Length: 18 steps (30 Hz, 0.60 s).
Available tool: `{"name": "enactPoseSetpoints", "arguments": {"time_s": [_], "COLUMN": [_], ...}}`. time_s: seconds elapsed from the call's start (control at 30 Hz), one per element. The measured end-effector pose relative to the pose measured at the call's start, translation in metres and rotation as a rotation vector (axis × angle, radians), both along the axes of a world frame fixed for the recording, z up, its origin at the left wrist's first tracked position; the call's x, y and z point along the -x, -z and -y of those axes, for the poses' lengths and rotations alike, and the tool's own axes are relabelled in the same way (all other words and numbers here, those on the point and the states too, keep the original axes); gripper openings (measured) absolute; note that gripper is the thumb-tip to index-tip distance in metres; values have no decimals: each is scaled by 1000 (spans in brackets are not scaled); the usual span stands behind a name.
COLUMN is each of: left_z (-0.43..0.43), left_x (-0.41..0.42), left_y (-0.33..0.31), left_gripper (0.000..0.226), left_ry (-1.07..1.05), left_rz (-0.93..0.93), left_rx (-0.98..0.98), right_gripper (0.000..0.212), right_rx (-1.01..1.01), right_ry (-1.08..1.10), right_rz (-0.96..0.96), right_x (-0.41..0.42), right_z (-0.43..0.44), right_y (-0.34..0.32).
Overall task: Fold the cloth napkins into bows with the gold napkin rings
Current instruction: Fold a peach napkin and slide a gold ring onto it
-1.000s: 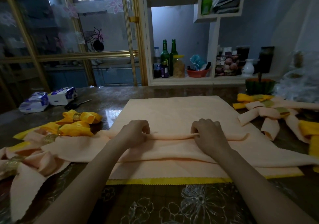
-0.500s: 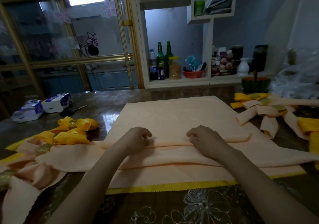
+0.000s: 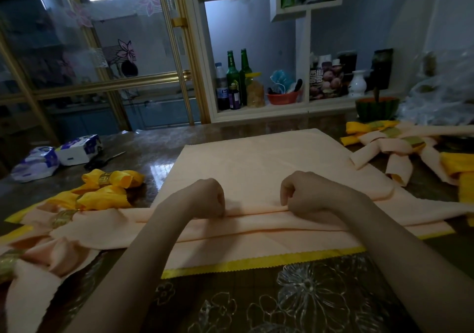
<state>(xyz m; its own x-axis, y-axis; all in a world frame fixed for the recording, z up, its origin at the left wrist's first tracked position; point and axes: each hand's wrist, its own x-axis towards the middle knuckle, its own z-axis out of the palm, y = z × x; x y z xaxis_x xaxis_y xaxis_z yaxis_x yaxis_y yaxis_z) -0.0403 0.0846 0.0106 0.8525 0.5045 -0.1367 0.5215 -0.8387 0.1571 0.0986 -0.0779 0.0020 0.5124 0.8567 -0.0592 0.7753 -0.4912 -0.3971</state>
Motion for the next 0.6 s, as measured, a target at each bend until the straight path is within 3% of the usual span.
{"name": "enactPoseSetpoints", "arguments": {"time_s": [0.23, 0.4, 0.6], "left_z": [6, 10, 18], "left_x": [-4, -3, -5], "left_y": [8, 8, 8], "left_gripper": [20, 35, 34], "left_ry": [-51, -5, 57], "left_rz": [79, 140, 68], "left_rx": [-57, 71, -2], "right_gripper": [10, 19, 19], "right_rx": [-81, -52, -35], "right_ry": [17, 24, 12], "right_rz": [-53, -25, -20], "right_x": [-6, -4, 0], "right_z": [-2, -5, -5], "right_y": [5, 7, 7]}}
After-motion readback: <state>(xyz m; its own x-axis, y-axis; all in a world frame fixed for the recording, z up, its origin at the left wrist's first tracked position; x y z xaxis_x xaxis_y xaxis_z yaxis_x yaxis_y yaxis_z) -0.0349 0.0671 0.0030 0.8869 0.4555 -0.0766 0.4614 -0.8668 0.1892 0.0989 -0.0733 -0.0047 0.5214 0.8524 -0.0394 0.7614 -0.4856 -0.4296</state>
